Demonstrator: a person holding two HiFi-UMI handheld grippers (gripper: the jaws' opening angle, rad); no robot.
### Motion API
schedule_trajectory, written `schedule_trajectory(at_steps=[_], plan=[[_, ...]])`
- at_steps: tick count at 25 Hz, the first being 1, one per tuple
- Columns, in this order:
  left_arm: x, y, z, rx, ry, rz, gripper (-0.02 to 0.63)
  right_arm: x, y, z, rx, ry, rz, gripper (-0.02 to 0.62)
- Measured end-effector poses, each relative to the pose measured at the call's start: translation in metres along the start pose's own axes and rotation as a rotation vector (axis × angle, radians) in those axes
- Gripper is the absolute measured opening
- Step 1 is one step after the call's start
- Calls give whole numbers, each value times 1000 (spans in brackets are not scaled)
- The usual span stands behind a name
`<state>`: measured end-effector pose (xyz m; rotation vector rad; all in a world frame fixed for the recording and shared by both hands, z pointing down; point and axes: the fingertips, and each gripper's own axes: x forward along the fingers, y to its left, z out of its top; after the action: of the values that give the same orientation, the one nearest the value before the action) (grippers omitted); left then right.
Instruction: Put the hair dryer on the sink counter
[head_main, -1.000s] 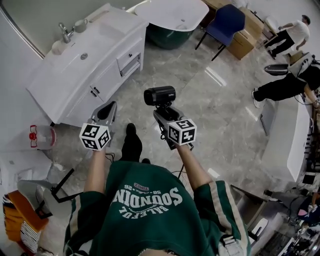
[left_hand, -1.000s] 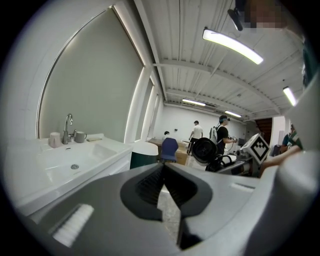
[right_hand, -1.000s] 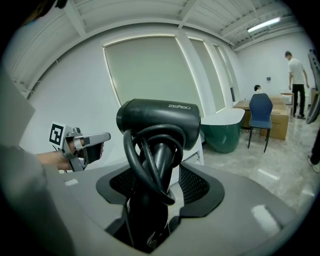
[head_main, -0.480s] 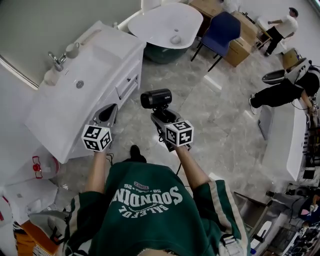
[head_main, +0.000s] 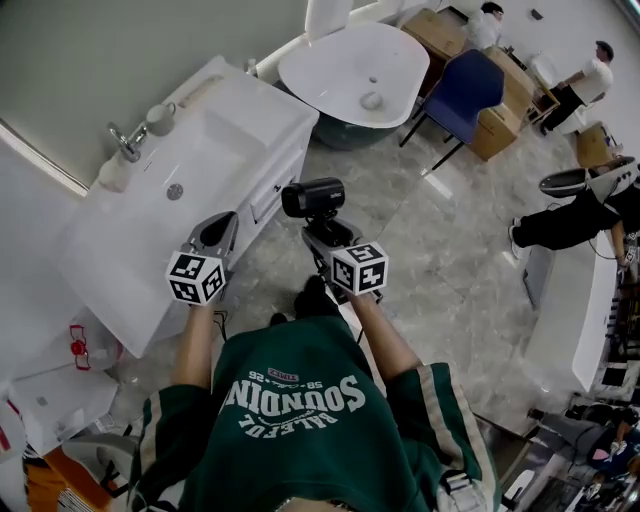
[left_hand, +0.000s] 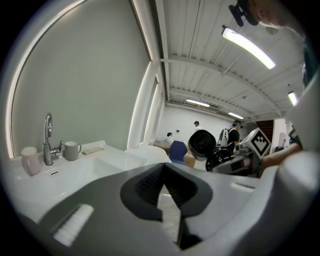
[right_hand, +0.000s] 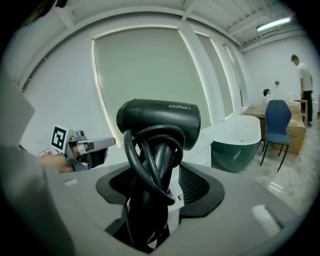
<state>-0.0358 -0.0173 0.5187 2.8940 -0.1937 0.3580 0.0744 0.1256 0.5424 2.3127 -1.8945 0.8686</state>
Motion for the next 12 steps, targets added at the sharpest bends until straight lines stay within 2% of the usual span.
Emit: schedule_trajectory(at_steps=[8, 12], plan=[[37, 69, 11, -40, -8, 120, 51, 95, -23, 45, -43, 43, 107, 250], [49, 111, 17, -71, -28, 249, 51, 151, -28, 66, -87, 102, 202, 250]])
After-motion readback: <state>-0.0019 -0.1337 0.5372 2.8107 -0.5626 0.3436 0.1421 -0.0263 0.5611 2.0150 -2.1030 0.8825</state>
